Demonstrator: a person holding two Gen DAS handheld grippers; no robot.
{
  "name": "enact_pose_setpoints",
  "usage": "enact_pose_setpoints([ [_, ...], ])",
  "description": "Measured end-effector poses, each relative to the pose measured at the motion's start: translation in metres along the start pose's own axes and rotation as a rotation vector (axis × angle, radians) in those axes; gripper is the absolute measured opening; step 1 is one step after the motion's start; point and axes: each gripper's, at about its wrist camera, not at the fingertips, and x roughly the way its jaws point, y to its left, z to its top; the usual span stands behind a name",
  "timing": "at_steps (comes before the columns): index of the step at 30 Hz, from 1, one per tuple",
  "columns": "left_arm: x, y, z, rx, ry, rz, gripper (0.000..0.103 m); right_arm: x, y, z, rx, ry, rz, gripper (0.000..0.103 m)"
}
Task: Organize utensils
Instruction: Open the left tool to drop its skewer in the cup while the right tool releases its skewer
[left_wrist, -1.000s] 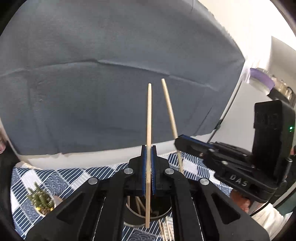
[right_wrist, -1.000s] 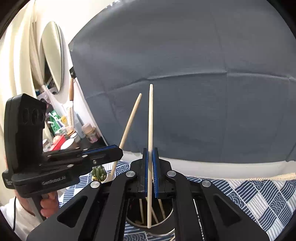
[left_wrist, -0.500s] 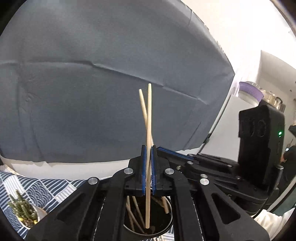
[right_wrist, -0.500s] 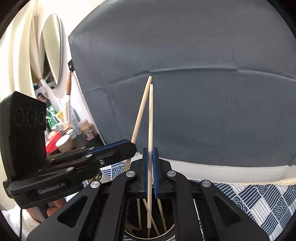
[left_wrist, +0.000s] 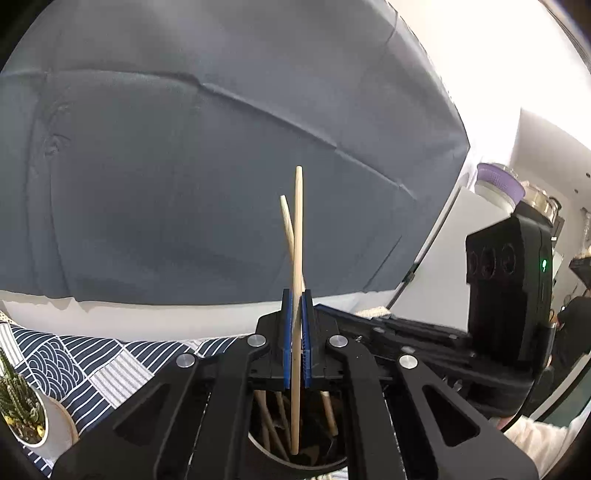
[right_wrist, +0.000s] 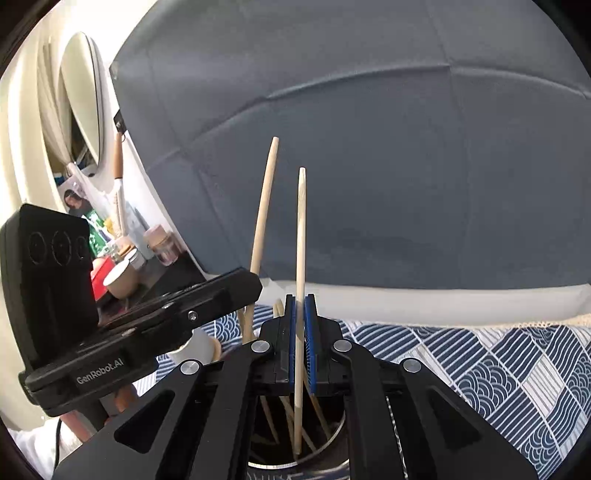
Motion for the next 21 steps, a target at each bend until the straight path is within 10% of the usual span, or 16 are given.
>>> enact_pose_setpoints([
  [8,-0.015,-0.007,-0.010,0.036,0.032,0.064,0.006,-0.007,0.005,-0.017,-0.043,0.041,-0.012,0.008],
  [11,-0.025,-0.006,-0.011,0.064,0.041,0.085,0.024,-0.016,0.000,-0.019,-0.017,0.046,-0.022,0.011],
  [21,-0.042,-0.015,-0.026,0.065,0.095,0.159,0.094,-0.054,-0.015,-0.023,0.019,0.023,-0.127,0.090],
])
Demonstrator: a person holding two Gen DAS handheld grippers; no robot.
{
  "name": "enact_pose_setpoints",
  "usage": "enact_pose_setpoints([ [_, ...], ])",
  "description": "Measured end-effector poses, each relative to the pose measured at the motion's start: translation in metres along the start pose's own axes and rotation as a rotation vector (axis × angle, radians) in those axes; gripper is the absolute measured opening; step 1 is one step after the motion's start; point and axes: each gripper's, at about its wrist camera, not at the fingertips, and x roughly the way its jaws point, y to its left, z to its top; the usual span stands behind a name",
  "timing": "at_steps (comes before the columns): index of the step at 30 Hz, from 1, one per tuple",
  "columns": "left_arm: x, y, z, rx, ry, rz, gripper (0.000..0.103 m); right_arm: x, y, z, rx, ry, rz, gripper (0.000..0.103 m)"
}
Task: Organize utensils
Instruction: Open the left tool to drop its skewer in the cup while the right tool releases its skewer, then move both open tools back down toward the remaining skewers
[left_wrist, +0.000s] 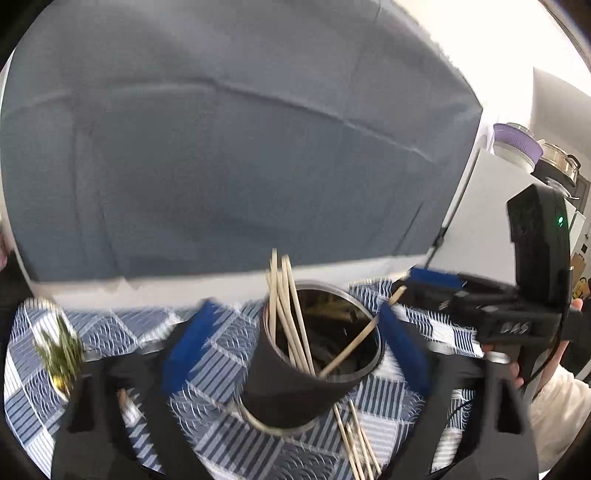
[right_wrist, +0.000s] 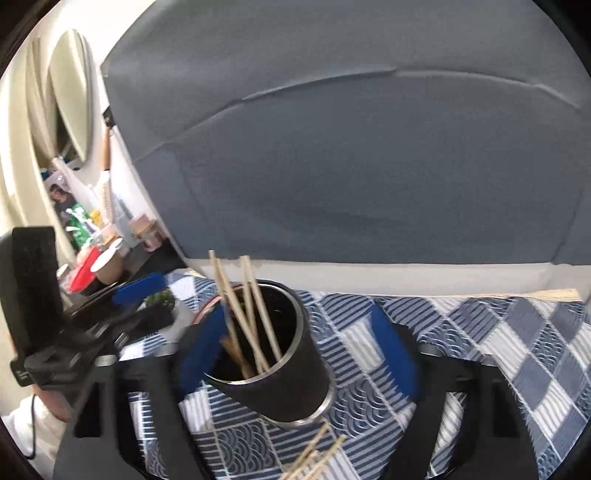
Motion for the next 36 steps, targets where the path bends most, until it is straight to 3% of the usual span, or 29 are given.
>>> enact_pose_setpoints([
  [13,0.001,0.012,-0.056,-0.074,0.183,0.098,0.096,-0.018,-0.025,-0.034,0.045,0.105,-0.086,0.090],
  [20,0.019,0.012,-0.091,-0.044,0.337,0.109,0.096,-0.013,-0.031,-0.067,0.073,0.207,-0.123,0.090],
  [27,0.031,0.002,-0.116,-0.022,0.433,0.090,0.096,-0.004,-0.026,-0.117,0.063,0.341,-0.116,0.090],
  [36,0.042,-0.024,-0.149,0.079,0.568,0.095,0.096,0.011,-0.030,-0.176,0.106,0.506,-0.177,0.090],
])
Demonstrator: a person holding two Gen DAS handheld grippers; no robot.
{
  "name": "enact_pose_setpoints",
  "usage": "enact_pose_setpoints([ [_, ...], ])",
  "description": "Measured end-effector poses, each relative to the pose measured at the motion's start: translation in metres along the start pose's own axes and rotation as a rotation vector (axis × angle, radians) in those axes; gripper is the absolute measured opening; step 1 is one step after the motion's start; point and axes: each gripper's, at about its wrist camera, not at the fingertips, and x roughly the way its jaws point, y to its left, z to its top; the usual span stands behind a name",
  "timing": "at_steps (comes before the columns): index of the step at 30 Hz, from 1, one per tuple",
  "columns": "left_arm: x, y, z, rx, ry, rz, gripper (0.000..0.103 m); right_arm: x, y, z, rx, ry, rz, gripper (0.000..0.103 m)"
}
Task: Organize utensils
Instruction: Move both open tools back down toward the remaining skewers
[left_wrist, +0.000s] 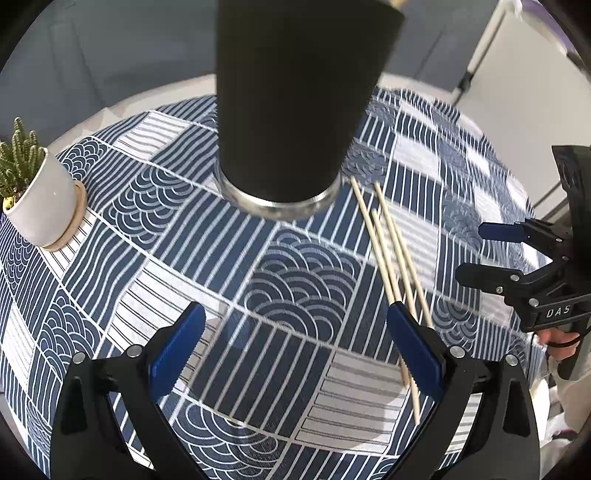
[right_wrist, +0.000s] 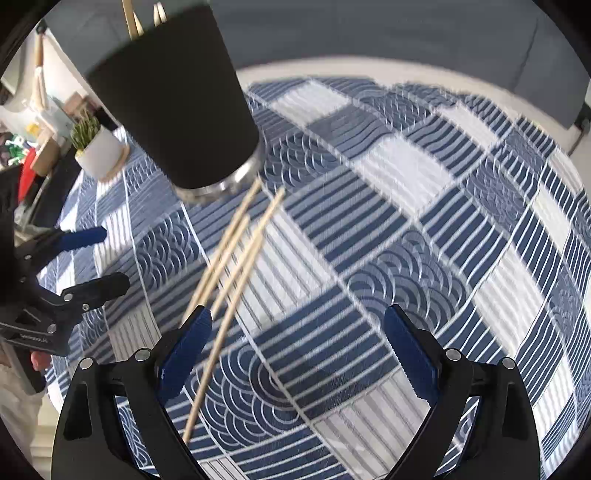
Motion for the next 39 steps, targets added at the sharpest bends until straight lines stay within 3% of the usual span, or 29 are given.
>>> enact_pose_setpoints([
  [5,0.010,-0.003,-0.003,0.035,0.044,-0.013,0.096,0.014,0.000,-0.013,0.019,0.042,-0.029,0.090],
  [14,0.028,0.006,0.010,-0.022,0.056,-0.034,0.096,0.024,0.016,-0.018,-0.052,0.047,-0.071,0.090],
  [21,0.039,-0.014,0.021,0.011,0.080,-0.034,0.096,0.027,0.025,-0.015,-0.066,0.060,-0.087,0.091],
  [31,0.050,-0.032,0.028,0.048,0.117,0.018,0.097,0.022,0.028,-0.024,-0.070,0.059,-0.091,0.091],
  [36,0.053,-0.033,0.032,0.059,0.115,0.025,0.097,0.024,0.042,-0.030,-0.168,0.040,-0.120,0.093],
  [39,0.055,-0.034,0.033,0.070,0.128,0.040,0.097,0.023,0.033,-0.032,-0.132,0.049,-0.122,0.093],
])
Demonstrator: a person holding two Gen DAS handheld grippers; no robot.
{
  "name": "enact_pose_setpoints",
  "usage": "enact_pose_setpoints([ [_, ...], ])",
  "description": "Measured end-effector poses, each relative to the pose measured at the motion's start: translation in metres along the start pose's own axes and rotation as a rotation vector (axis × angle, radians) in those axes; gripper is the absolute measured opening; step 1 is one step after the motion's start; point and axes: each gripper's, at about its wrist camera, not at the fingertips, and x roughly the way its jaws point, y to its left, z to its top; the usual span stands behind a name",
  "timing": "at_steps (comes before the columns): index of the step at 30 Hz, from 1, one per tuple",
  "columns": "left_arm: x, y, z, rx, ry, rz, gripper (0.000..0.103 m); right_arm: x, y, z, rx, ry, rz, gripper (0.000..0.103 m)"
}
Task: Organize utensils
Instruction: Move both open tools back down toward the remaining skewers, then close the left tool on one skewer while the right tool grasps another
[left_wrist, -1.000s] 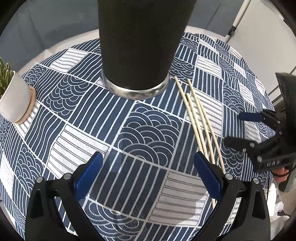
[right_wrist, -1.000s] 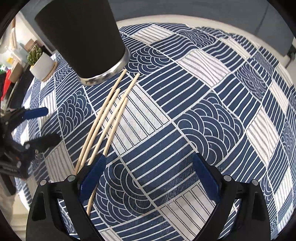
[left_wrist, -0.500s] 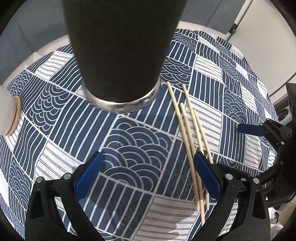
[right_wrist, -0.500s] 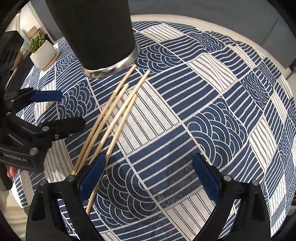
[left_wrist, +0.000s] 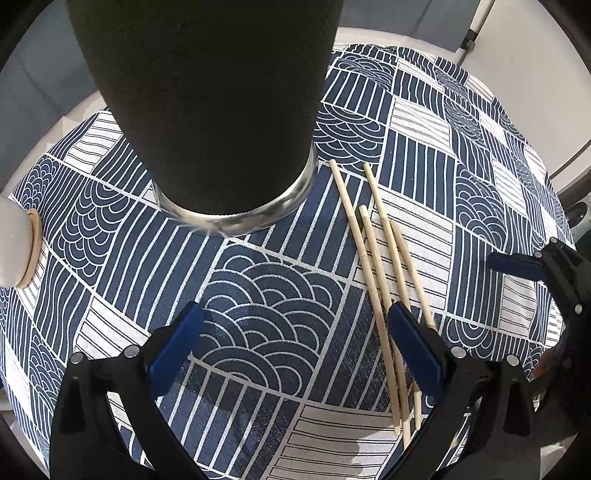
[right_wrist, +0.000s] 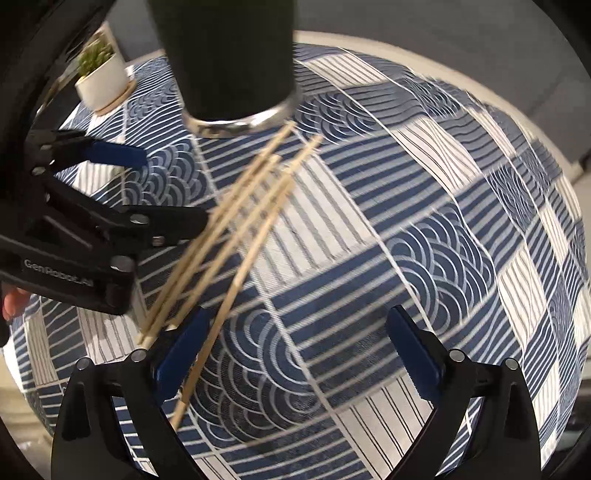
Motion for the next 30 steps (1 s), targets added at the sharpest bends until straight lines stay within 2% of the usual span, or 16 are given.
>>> enact_pose_setpoints([
  [5,0.005,-0.010,0.002,0.039,0.028,0.049,0.098,-0.003,-0.030,-0.010,0.067,0.023,-0.018,0.093],
  [13,0.011,-0.010,0.008,-0.025,0.061,0.099,0.099,-0.002,-0.058,-0.007,0.090,0.057,-0.025,0.093],
  [16,0.009,-0.009,0.006,-0.051,0.045,0.108,0.093,-0.001,-0.064,-0.002,0.093,0.072,-0.030,0.091],
  [19,0.003,-0.006,0.005,-0.060,0.043,0.106,0.078,-0.004,-0.061,0.005,0.061,0.058,-0.016,0.066],
  [21,0.000,-0.001,0.006,-0.050,0.048,0.100,0.062,-0.005,-0.057,0.013,0.031,0.060,-0.007,0.042],
  [22,-0.001,0.000,0.005,-0.048,0.048,0.098,0.058,-0.006,-0.055,0.016,0.021,0.061,-0.003,0.033],
  [23,-0.003,0.004,0.004,-0.044,0.047,0.096,0.046,-0.007,-0.054,0.018,0.019,0.066,-0.005,0.016],
  [24,-0.005,0.007,0.003,-0.039,0.050,0.090,0.031,-0.007,-0.053,0.022,0.021,0.071,-0.011,0.010],
  [26,-0.008,0.009,0.002,-0.034,0.063,0.060,0.008,-0.007,-0.055,0.024,0.023,0.072,-0.019,0.008],
  [30,-0.010,0.009,-0.005,-0.017,0.079,0.046,0.007,-0.008,-0.057,0.026,0.027,0.078,-0.016,0.007],
])
